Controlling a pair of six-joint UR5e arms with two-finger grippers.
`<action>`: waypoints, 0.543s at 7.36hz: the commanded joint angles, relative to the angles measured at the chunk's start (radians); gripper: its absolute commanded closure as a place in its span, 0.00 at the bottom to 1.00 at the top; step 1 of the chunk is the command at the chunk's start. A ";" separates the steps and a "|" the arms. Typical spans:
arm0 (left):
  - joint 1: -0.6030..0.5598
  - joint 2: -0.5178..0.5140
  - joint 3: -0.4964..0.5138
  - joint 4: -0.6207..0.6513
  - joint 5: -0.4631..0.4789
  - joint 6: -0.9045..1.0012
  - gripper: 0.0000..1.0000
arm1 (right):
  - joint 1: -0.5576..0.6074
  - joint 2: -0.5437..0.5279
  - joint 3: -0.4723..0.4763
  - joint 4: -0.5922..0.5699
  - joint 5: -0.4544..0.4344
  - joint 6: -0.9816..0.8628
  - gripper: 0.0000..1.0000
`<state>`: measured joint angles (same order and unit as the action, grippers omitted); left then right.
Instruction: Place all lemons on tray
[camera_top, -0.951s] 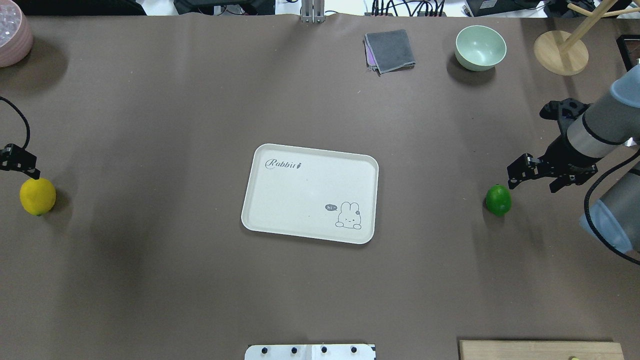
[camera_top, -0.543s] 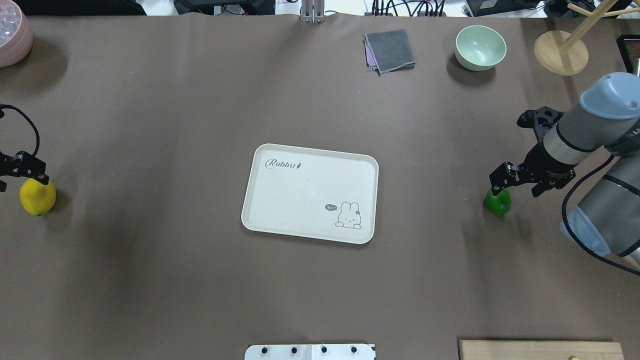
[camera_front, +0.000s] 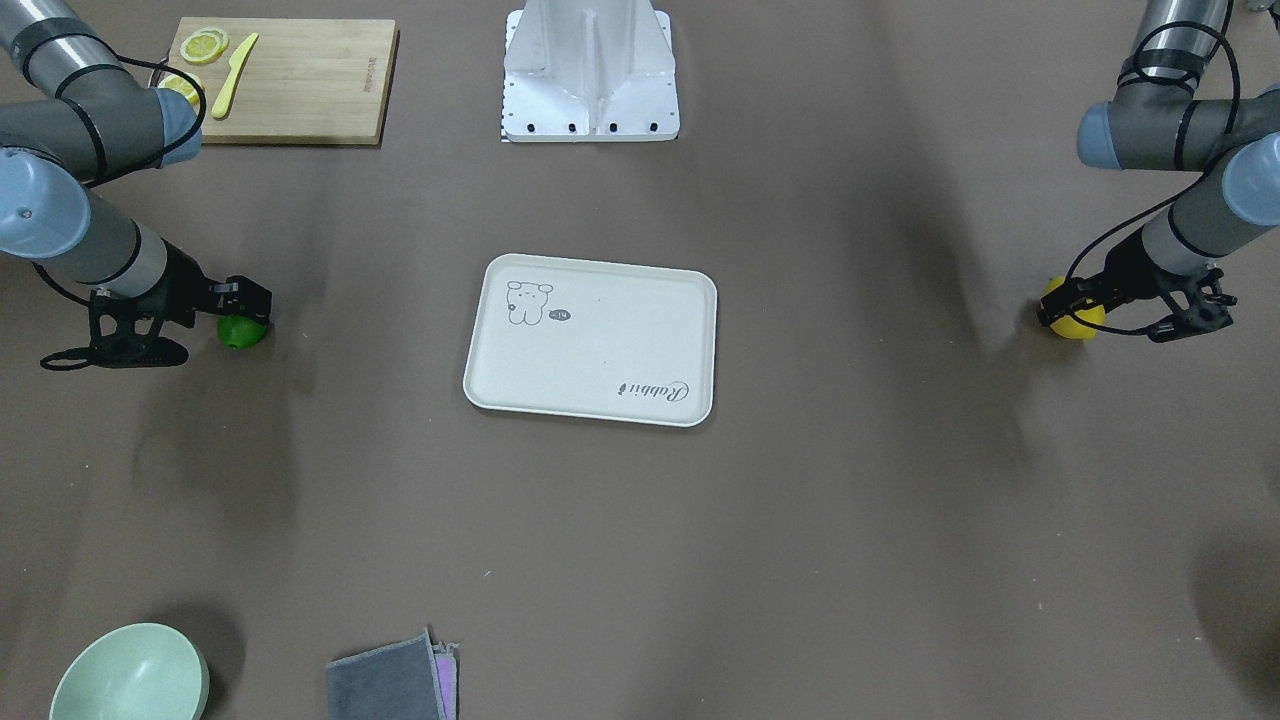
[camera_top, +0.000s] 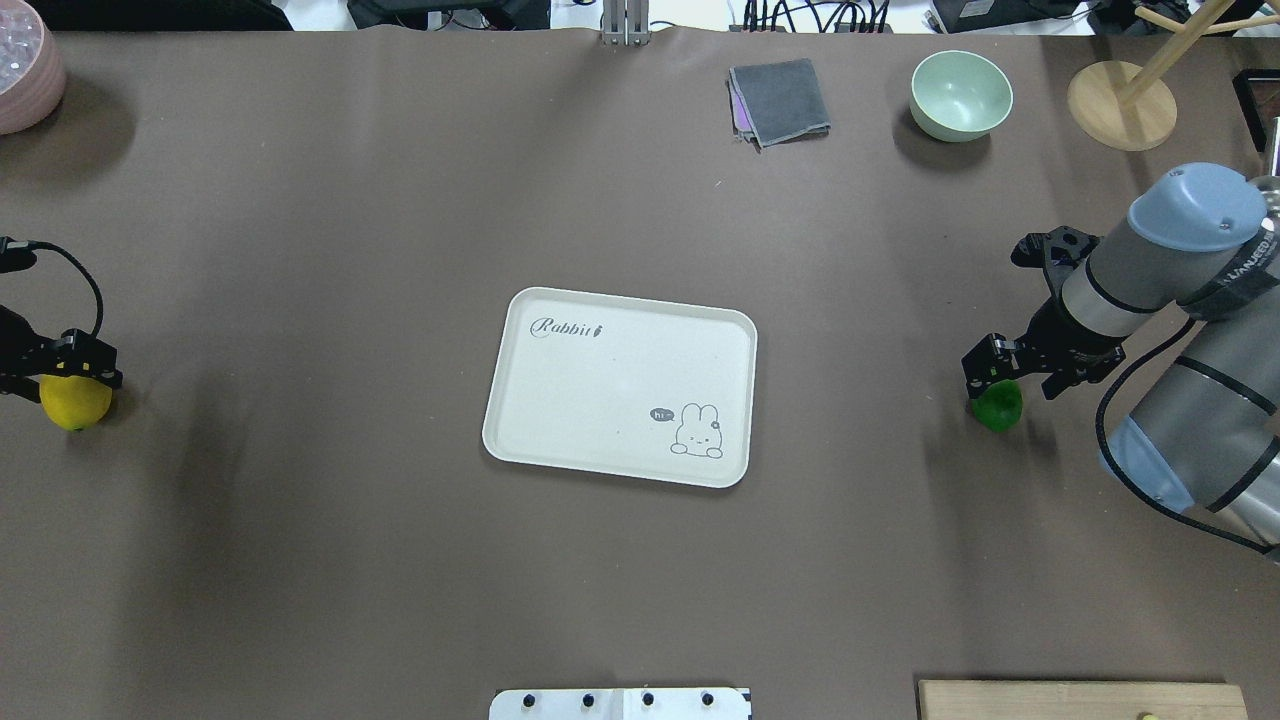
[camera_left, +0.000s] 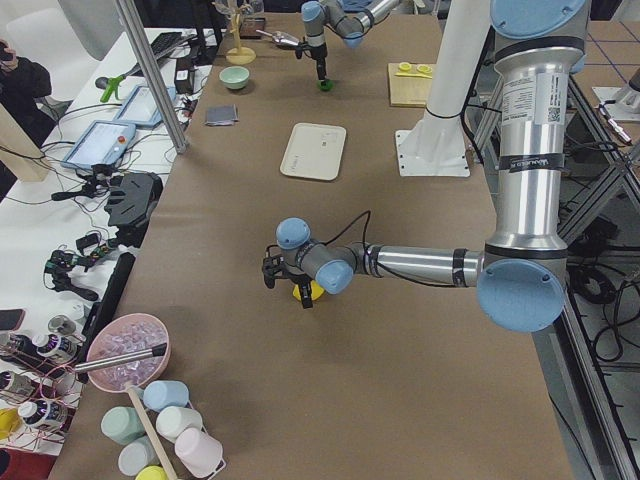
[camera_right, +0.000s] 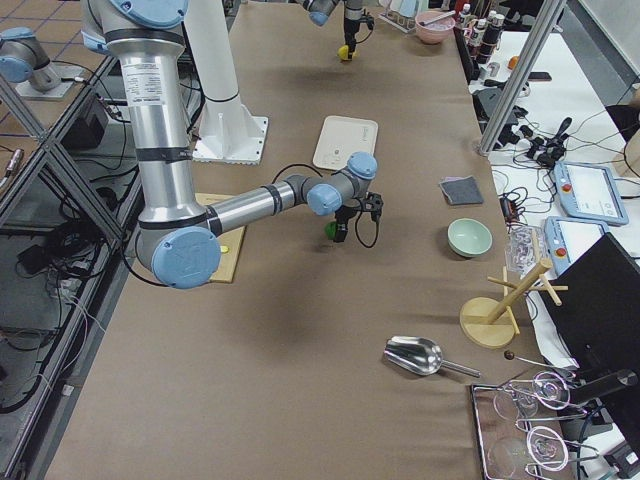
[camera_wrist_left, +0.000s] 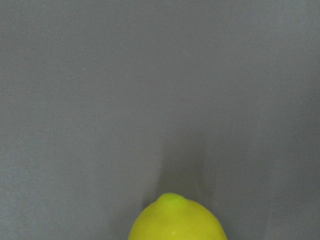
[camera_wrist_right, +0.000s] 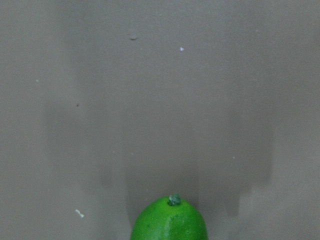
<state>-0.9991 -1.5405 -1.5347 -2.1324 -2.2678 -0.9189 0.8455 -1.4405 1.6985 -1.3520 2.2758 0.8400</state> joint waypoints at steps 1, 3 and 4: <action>0.002 -0.003 0.002 -0.003 0.002 0.002 0.87 | -0.003 0.011 -0.019 0.002 0.002 -0.001 0.28; 0.002 -0.006 -0.005 0.006 -0.012 0.005 1.00 | -0.003 0.020 -0.020 0.001 0.005 0.002 0.54; 0.000 -0.013 -0.010 0.009 -0.057 0.005 1.00 | -0.003 0.028 -0.025 0.001 0.007 0.004 0.59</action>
<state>-0.9971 -1.5471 -1.5391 -2.1283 -2.2860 -0.9152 0.8422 -1.4221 1.6781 -1.3512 2.2805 0.8420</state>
